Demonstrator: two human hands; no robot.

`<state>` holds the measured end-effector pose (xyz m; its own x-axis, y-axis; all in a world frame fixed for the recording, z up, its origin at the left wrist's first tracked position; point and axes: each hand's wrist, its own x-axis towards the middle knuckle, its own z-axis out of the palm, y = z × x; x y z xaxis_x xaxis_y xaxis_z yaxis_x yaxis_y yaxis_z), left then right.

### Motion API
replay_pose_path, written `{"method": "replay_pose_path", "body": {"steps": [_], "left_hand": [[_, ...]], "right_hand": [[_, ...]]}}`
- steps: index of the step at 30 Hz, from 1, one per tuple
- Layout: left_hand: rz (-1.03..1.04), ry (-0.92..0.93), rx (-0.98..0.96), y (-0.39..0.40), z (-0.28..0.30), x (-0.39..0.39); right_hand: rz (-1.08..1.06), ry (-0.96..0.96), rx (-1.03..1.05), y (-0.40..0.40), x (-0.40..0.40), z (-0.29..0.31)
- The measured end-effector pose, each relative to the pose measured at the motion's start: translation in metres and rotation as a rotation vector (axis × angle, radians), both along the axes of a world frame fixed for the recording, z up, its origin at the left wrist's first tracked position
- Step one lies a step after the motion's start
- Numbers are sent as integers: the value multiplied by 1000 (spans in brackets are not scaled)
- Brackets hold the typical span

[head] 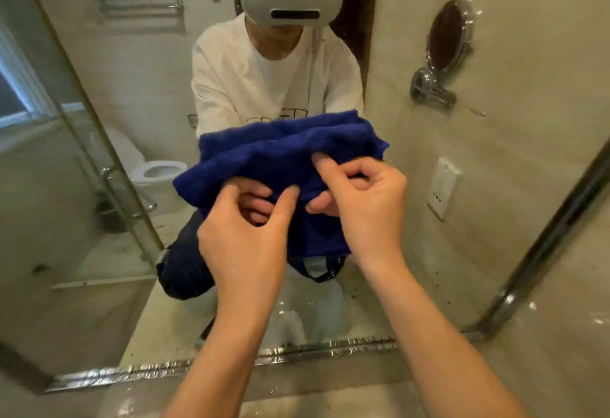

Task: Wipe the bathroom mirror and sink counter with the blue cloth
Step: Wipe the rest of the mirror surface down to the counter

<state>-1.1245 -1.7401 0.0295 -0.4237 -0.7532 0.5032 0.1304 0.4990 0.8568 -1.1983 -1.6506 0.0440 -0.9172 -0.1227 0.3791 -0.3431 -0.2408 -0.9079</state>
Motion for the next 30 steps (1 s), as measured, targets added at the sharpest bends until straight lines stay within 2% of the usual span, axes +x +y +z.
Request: {"method": "replay_pose_path", "body": {"steps": [4,10,17,25,30], "left_hand": [[-45,-14,-30,33,-6,-16],[-132,-42,-37,42,-1,-21],[-399,-125,127,67,14,-46],[-432,-133,150,90,14,-67],[-485,-163,113,111,15,-81]], "right_hand": [[-14,-9,-18,33,-15,-3],[-41,5,-29,49,-24,-8],[-137,-19,-44,97,-50,-12],[-110,-18,-80,125,-70,-19],[-167,-1,-77,148,-84,-22]]}}
